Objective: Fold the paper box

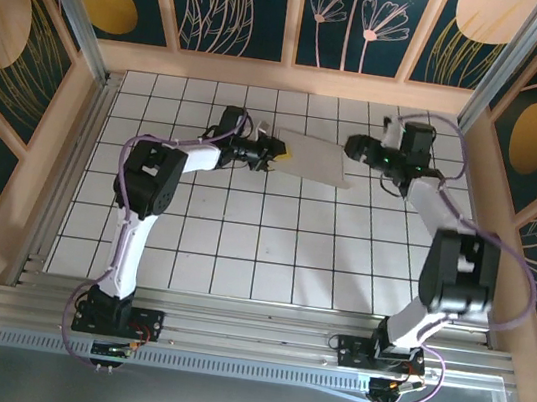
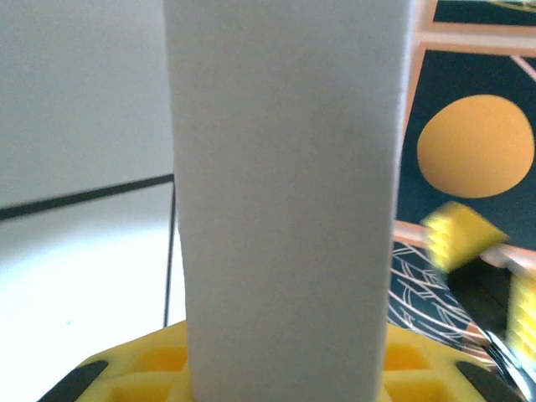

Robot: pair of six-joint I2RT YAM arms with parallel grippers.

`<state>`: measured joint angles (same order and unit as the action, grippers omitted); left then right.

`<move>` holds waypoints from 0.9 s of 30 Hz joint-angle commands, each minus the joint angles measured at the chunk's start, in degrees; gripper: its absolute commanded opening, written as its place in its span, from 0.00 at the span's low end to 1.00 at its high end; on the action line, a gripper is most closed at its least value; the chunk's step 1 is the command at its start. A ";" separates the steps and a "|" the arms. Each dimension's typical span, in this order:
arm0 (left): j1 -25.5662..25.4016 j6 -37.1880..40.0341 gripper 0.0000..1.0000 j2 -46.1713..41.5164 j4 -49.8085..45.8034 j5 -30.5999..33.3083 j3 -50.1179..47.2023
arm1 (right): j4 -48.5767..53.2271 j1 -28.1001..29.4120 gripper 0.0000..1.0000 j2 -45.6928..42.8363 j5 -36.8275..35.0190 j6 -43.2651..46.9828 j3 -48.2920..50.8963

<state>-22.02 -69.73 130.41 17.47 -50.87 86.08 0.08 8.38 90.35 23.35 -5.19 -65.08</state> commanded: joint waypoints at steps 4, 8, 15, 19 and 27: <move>0.03 -16.57 0.23 -10.02 7.94 5.39 -6.95 | -18.93 22.52 0.99 -9.49 -26.02 55.97 17.46; 0.05 -21.84 0.23 -13.19 13.02 5.92 -11.45 | -20.00 24.93 0.99 -6.26 -28.22 65.87 17.05; -0.30 -21.87 0.23 -17.31 12.21 5.71 -13.61 | -33.61 24.85 0.99 4.99 -39.52 80.47 15.51; -0.38 -22.02 0.24 -19.62 12.00 5.25 -15.60 | -35.17 24.91 0.92 9.70 -39.70 81.14 13.15; -0.30 -23.54 0.40 -23.42 13.21 7.00 -16.87 | -28.44 25.10 0.35 7.95 -38.09 80.24 11.43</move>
<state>-21.54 -86.67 111.83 29.36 -42.87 68.77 -33.71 33.47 99.94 -14.52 74.89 -51.72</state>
